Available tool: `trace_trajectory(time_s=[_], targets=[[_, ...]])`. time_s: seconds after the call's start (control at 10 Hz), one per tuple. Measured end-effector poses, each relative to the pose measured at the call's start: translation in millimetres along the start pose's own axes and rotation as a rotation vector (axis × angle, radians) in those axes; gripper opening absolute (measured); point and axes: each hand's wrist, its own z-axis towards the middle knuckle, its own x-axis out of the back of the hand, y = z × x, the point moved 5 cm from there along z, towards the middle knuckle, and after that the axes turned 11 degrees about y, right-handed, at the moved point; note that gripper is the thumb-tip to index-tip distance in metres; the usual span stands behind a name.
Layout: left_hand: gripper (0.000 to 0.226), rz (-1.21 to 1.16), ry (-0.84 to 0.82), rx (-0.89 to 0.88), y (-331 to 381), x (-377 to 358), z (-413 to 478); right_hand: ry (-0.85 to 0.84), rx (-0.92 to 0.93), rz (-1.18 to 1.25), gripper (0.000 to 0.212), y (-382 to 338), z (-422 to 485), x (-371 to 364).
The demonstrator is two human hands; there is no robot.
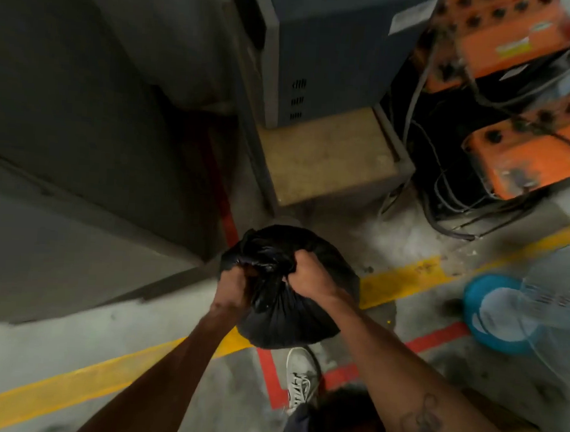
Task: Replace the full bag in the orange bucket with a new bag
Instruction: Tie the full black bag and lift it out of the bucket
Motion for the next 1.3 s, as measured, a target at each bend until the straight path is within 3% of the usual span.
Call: trace_trajectory(time_s=[0.1,0.2,0.3,0.4,0.6,0.8,1.1,1.3], targets=[[0.027,0.320,-0.002,-0.067,-18,-23,41,-0.028,0.062,-0.053,0.041,19,39,-36],[0.033,0.409,-0.027,-0.121,-46,-48,66,-0.050,0.114,-0.124,0.047,42,74,-70],[0.049,0.463,0.071,-0.183,-95,-74,103,-0.045,0.190,-0.149,0.047,46,81,-82],[0.063,0.474,0.037,-0.279,-88,-82,105,-0.025,0.188,-0.182,0.046,50,82,-87],[0.040,0.582,0.026,-0.262,-48,-72,73,-0.026,0.135,-0.270,0.042,36,64,-71],[0.042,0.454,0.072,-0.257,0,-26,7,0.001,0.073,-0.170,0.052,0,11,-18],[0.056,0.289,0.137,-0.265,132,100,-197,0.067,0.067,-0.063,0.049,-100,-130,116],[0.059,0.286,0.237,-0.265,161,169,-316,0.094,0.126,-0.009,0.049,-164,-228,181]])
